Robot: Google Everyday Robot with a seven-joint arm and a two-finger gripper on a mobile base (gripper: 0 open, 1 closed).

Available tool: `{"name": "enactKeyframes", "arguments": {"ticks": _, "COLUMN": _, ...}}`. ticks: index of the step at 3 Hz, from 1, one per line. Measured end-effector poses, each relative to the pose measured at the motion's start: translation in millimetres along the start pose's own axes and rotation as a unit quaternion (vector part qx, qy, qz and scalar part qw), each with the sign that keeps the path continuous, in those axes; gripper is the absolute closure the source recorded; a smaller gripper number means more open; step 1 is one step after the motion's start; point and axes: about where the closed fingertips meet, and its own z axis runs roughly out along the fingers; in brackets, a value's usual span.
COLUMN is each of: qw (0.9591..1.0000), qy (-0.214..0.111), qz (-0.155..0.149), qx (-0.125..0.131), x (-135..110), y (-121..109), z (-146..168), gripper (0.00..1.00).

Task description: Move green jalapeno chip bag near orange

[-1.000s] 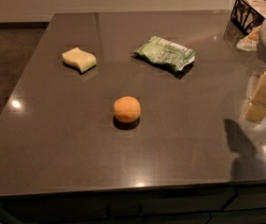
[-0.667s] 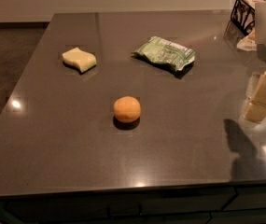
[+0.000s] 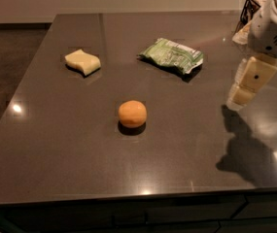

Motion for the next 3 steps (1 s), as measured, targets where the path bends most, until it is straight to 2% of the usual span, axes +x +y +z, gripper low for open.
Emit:
{"name": "enactKeyframes", "arguments": {"ticks": 1, "qw": 0.9997, "qy": -0.010, "qz": 0.020, "qx": 0.002, "x": -11, "y": -36, "z": 25, "gripper": 0.00}}
{"name": "enactKeyframes", "arguments": {"ticks": 2, "qw": 0.9983, "qy": -0.008, "qz": 0.055, "qx": 0.015, "x": -24, "y": -72, "z": 52, "gripper": 0.00}}
{"name": "enactKeyframes", "arguments": {"ticks": 3, "qw": 0.9948, "qy": -0.011, "qz": 0.098, "qx": 0.023, "x": -30, "y": -104, "z": 79, "gripper": 0.00}}
